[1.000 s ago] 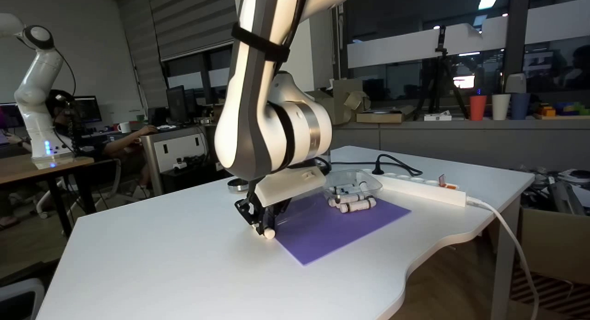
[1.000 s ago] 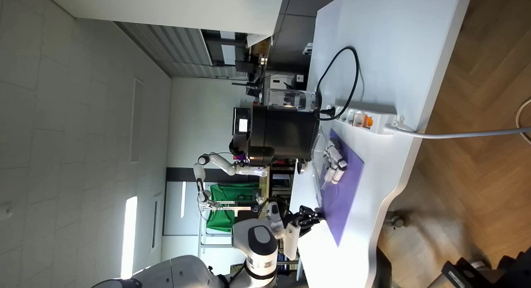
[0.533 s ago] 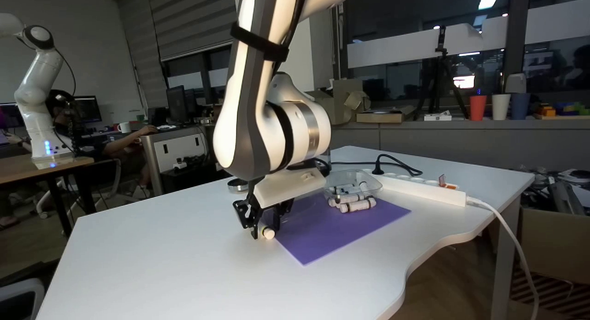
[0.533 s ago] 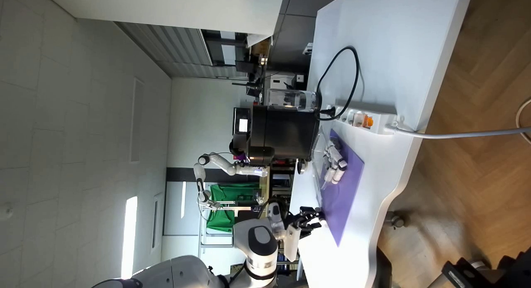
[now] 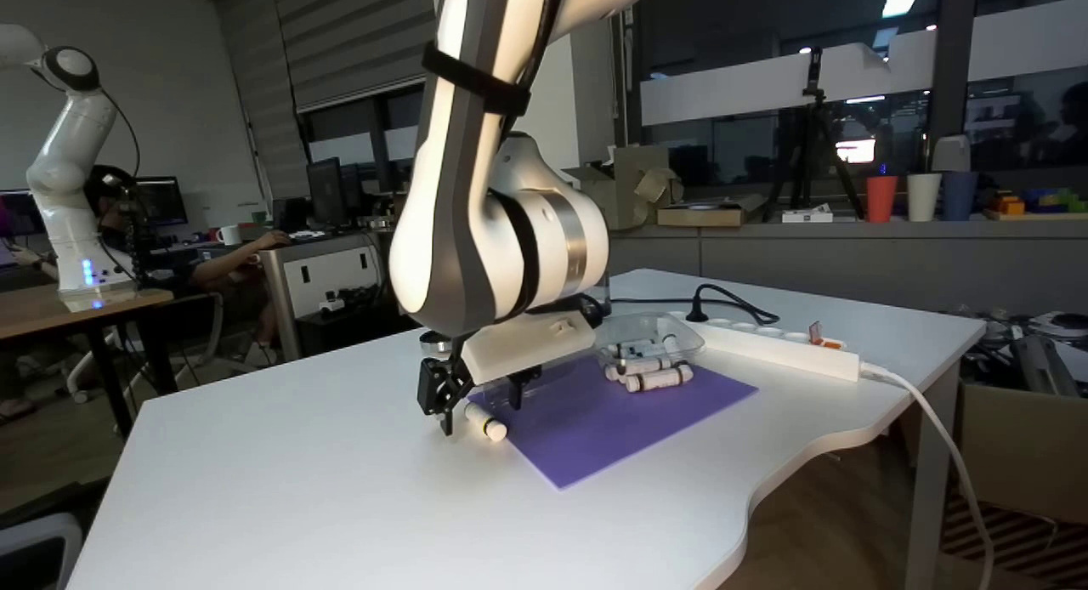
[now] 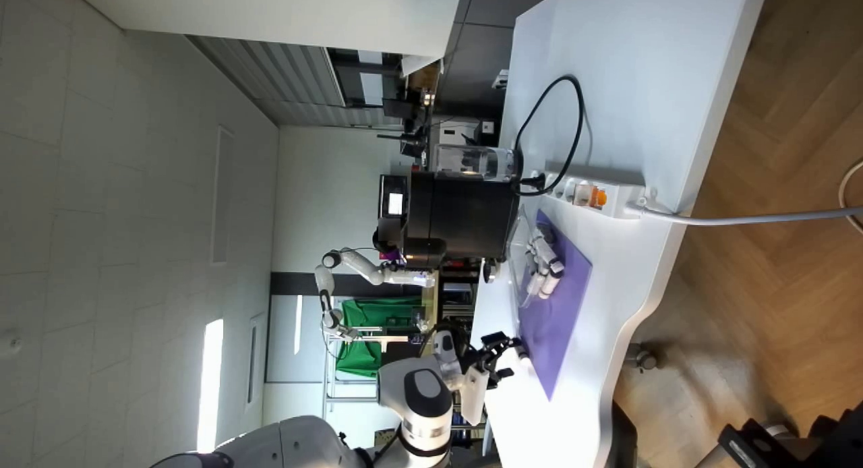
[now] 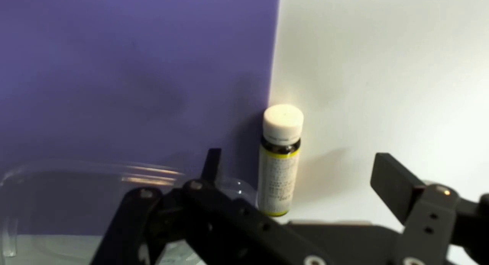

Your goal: Take a bottle from the clear container and put it on the table

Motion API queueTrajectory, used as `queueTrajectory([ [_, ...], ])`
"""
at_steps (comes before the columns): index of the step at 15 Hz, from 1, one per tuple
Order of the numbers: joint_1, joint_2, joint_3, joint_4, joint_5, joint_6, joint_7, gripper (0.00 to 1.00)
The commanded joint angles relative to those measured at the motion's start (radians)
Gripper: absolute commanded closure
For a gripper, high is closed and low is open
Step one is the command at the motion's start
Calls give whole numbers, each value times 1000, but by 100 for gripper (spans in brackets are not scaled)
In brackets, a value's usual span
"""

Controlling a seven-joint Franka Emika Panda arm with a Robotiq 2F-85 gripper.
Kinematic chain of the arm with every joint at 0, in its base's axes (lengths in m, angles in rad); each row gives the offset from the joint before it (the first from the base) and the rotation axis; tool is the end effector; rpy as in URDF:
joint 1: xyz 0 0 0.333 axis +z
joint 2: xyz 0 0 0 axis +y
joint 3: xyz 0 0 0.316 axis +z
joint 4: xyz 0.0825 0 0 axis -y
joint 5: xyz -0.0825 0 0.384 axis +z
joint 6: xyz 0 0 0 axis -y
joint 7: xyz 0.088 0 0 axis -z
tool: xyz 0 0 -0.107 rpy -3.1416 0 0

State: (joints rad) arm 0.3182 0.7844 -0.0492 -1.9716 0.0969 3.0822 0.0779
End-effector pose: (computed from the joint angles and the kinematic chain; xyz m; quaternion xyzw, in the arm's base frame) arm 0.5997 0.1580 0.1011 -0.9849 -0.0569 -0.1618 0.0230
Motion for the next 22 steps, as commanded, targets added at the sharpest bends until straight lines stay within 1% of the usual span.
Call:
queueTrajectory([
  [1, 13, 13, -20, 9, -16, 58, 44, 0],
  [7, 48, 40, -61, 13, 7, 162, 44, 0],
  [9, 54, 39, -67, 9, 10, 157, 36, 0],
  [10, 40, 33, -52, 5, 5, 140, 27, 0],
  [11, 12, 27, -20, 2, -4, 132, 14, 0],
  [12, 24, 34, -37, -1, -10, 146, 10, 0],
  [16, 17, 34, -24, -1, -11, 145, 9, 0],
  [20, 23, 34, -30, 4, -9, 154, 12, 0],
  [21, 40, 26, -49, 5, -7, 157, 15, 0],
  [22, 42, -35, -48, -53, -9, 167, 9, 0],
])
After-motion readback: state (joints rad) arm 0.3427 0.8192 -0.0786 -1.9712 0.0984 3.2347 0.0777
